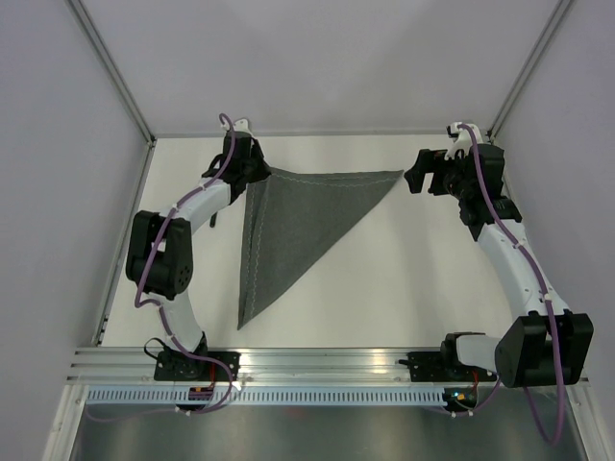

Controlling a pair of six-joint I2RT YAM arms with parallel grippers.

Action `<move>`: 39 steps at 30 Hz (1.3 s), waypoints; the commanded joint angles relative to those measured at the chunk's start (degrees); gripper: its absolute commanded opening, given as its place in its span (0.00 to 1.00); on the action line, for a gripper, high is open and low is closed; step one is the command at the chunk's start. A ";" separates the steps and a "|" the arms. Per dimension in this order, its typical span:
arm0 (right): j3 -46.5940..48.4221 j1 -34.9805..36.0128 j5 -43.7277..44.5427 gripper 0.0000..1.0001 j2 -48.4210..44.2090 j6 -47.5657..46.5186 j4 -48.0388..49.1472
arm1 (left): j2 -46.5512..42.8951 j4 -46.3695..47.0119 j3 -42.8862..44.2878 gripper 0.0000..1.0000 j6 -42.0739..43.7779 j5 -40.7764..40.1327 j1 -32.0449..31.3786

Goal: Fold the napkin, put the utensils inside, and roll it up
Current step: Fold the napkin

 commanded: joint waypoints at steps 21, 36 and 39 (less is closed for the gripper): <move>-0.06 0.26 -0.38 0.98 -0.33 0.54 0.50 | 3.43 -0.35 5.68 0.02 1.21 1.54 3.13; -0.24 0.17 -0.29 0.98 0.28 0.28 0.50 | 5.27 0.35 6.64 0.02 0.86 3.03 4.63; -0.24 0.17 -0.29 0.98 0.37 0.28 0.33 | 5.45 0.53 6.55 0.02 0.68 3.21 4.98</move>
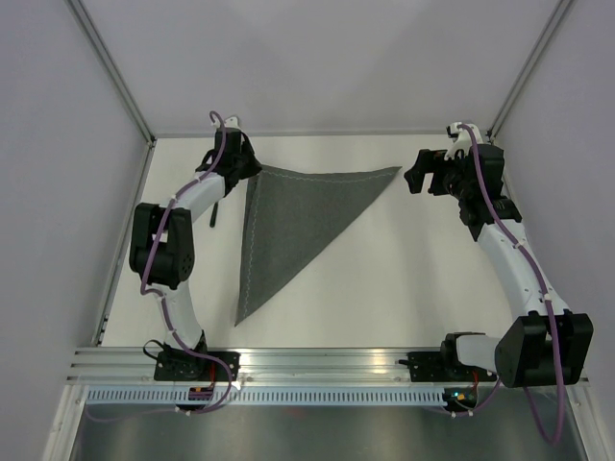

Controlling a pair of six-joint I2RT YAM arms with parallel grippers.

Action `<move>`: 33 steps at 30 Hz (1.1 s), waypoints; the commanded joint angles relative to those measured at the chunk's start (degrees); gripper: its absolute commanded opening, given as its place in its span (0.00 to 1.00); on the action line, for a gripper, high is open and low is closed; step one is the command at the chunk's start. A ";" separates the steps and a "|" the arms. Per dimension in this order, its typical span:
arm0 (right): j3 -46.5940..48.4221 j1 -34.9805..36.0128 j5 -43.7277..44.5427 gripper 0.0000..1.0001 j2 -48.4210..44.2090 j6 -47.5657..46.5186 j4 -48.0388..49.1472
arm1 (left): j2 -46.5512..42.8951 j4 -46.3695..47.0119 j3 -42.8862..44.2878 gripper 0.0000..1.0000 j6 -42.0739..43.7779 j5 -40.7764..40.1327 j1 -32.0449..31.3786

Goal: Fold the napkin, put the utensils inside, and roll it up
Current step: Fold the napkin

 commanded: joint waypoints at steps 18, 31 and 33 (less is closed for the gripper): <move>-0.32 0.26 0.24 0.98 0.70 0.10 0.41 | 1.98 2.30 2.57 0.02 -0.11 1.64 1.99; -0.24 0.17 0.24 0.98 1.05 -0.16 0.32 | 4.00 2.13 3.45 0.02 -0.28 2.60 2.87; -0.24 0.26 0.33 0.98 1.05 -0.16 0.24 | 4.53 1.86 4.07 0.02 -0.37 2.78 2.96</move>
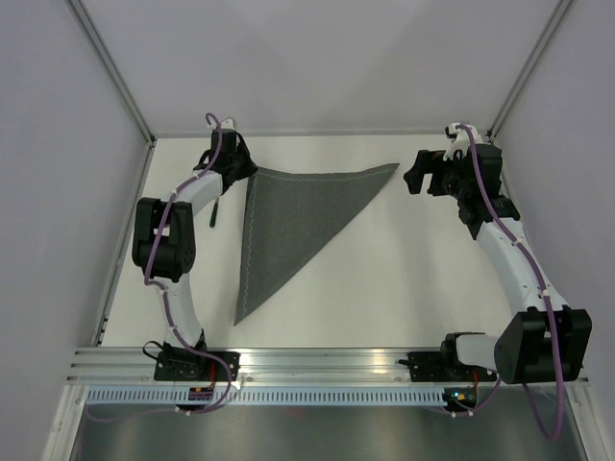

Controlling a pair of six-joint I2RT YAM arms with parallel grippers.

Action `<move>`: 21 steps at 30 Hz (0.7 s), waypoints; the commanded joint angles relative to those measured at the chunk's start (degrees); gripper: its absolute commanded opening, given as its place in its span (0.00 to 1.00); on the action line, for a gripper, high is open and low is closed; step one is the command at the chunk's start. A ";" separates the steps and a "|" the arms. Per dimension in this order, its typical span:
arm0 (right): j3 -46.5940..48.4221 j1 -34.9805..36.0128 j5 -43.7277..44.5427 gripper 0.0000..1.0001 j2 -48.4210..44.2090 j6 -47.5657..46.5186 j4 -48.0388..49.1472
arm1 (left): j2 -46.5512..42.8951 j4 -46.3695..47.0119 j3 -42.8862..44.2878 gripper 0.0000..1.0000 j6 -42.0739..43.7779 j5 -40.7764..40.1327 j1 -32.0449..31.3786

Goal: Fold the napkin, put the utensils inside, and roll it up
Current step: Fold the napkin

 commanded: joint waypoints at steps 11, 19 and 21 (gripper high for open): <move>-0.32 0.26 0.30 0.98 0.13 -0.27 0.41 | 3.85 0.68 4.06 0.22 -0.35 0.90 0.73; -0.32 0.26 0.30 0.98 0.05 -0.36 0.32 | 3.32 0.77 4.41 0.47 0.70 -0.15 0.91; -0.32 0.17 0.30 0.98 0.05 -0.27 0.32 | 2.44 0.77 4.32 0.61 1.14 -0.68 1.00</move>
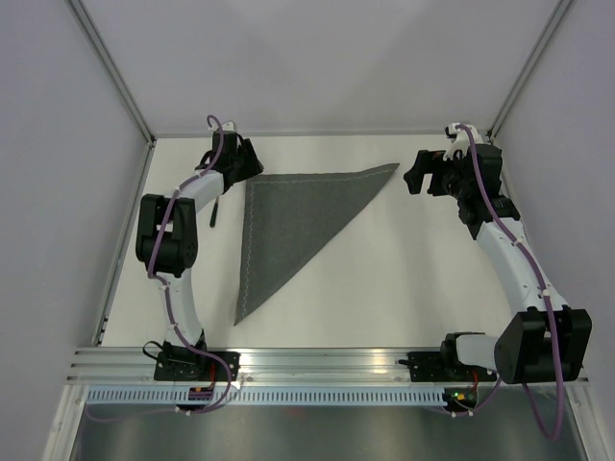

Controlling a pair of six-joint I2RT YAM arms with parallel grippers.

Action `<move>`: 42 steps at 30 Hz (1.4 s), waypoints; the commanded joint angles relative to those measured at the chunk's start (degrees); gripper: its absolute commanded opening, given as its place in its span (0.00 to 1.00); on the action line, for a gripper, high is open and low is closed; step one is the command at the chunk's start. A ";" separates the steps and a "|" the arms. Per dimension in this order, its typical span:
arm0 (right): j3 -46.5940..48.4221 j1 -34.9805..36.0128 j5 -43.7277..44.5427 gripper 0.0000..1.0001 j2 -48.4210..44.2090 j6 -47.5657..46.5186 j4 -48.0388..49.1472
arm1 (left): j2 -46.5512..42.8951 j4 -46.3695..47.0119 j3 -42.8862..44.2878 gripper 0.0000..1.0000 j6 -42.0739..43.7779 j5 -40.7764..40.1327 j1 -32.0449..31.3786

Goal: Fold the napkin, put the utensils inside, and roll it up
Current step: Fold the napkin, then grab a utensil with the left arm

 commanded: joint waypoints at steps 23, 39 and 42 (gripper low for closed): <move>-0.24 0.17 -1.74 0.98 -2.85 0.74 0.10 | -8.78 -17.95 -6.69 0.55 1.56 -18.33 6.42; -0.06 0.17 -2.09 0.98 -1.80 0.74 0.01 | -0.34 -23.23 -1.94 0.47 4.64 -15.78 7.57; 0.03 0.26 -2.18 0.98 -1.98 0.74 -0.07 | 0.37 -24.37 -0.71 0.45 4.55 -16.13 7.66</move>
